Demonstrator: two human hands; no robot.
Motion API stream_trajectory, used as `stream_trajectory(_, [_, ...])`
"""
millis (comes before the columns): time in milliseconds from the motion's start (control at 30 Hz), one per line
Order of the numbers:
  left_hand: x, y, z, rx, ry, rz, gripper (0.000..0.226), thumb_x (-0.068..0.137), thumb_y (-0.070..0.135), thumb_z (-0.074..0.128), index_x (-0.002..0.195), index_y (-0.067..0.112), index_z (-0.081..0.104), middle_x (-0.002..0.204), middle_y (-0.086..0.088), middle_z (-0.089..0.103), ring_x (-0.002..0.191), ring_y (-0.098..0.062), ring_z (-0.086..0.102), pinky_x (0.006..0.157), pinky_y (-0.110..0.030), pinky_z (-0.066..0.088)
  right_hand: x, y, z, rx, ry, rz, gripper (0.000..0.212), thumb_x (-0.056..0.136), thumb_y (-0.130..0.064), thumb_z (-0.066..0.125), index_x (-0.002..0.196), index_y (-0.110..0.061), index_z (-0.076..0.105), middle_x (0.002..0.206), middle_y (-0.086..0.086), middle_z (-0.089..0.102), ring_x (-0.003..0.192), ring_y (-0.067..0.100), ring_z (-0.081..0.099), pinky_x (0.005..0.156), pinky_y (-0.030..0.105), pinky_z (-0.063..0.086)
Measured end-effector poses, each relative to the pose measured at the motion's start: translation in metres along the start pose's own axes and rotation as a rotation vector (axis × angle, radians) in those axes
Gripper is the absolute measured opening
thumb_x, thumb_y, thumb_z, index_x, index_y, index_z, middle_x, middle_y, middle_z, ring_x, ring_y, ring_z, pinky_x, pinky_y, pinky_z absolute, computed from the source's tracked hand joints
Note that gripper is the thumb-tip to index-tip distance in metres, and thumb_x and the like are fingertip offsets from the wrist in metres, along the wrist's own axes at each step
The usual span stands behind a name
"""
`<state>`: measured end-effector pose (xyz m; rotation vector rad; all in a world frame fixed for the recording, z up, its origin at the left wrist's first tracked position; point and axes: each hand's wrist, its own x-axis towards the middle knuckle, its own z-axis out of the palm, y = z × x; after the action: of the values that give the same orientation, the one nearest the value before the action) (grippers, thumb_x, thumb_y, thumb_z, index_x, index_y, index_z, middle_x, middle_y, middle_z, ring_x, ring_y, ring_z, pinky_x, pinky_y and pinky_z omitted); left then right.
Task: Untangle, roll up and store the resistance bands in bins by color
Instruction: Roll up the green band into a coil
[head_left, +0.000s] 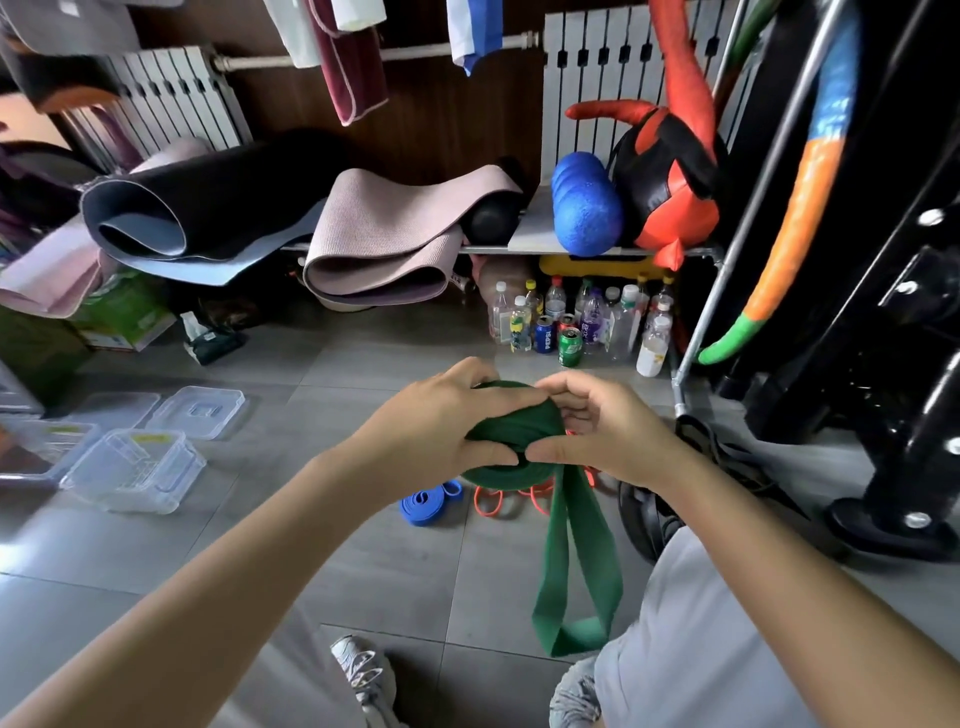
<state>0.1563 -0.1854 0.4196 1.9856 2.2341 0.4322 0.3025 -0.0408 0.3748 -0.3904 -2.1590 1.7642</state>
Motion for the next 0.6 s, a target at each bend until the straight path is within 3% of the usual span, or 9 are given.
stream_trajectory(100, [-0.009,-0.002,0.009,-0.187,0.143,-0.023,0.056,0.077,0.043,0.068,0.129,0.05,0.047,0.112,0.015,0.042,0.094,-0.009,0.052,0.084,-0.031,0.049,-0.009,0.005,-0.001,0.118,-0.036,0.018,0.054,0.059,-0.012,0.085,0.107,-0.02,0.062,0.1,-0.001,0.072,0.097,0.016,0.068,0.084,0.027,0.054])
stream_trajectory(200, [-0.013,0.002,0.016,-0.253,0.211,-0.046,0.056,0.076,0.04,0.069,0.129,0.048,0.049,0.111,0.016,0.043,0.094,-0.004,0.05,0.083,-0.025,0.048,-0.014,0.009,-0.001,0.154,-0.008,-0.01,0.048,0.06,-0.012,0.079,0.105,-0.017,0.064,0.1,0.006,0.073,0.093,0.022,0.069,0.083,0.033,0.055])
stream_trajectory(300, [-0.013,0.009,0.011,-0.31,0.128,-0.083,0.069,0.079,0.034,0.073,0.138,0.041,0.038,0.112,0.016,0.042,0.094,0.001,0.044,0.08,-0.016,0.041,-0.013,0.009,0.0,0.127,-0.014,-0.004,0.047,0.058,-0.011,0.078,0.103,-0.017,0.064,0.094,0.004,0.074,0.089,0.019,0.07,0.078,0.03,0.056])
stream_trajectory(367, [-0.011,0.01,0.003,-0.312,0.05,-0.161,0.068,0.078,0.037,0.072,0.138,0.034,0.039,0.113,0.016,0.046,0.094,-0.002,0.044,0.078,-0.015,0.038,-0.012,0.008,0.001,0.122,-0.045,0.009,0.047,0.057,-0.01,0.078,0.101,-0.017,0.064,0.091,0.0,0.075,0.087,0.015,0.07,0.075,0.024,0.055])
stream_trajectory(500, [-0.007,0.004,-0.005,-0.409,-0.011,-0.245,0.036,0.074,0.035,0.076,0.106,0.031,0.062,0.104,0.013,0.064,0.095,-0.014,0.06,0.089,-0.034,0.048,-0.008,0.004,0.005,0.073,-0.061,0.011,0.045,0.059,-0.006,0.081,0.101,-0.015,0.065,0.094,0.002,0.074,0.09,0.017,0.07,0.078,0.028,0.055])
stream_trajectory(600, [-0.008,0.0,-0.007,-0.448,0.002,-0.255,0.03,0.071,0.033,0.08,0.094,0.038,0.061,0.099,0.014,0.066,0.093,-0.012,0.062,0.09,-0.034,0.049,-0.005,0.002,0.005,0.009,-0.058,0.018,0.044,0.065,0.005,0.08,0.103,-0.012,0.065,0.095,0.002,0.074,0.09,0.015,0.07,0.078,0.025,0.055])
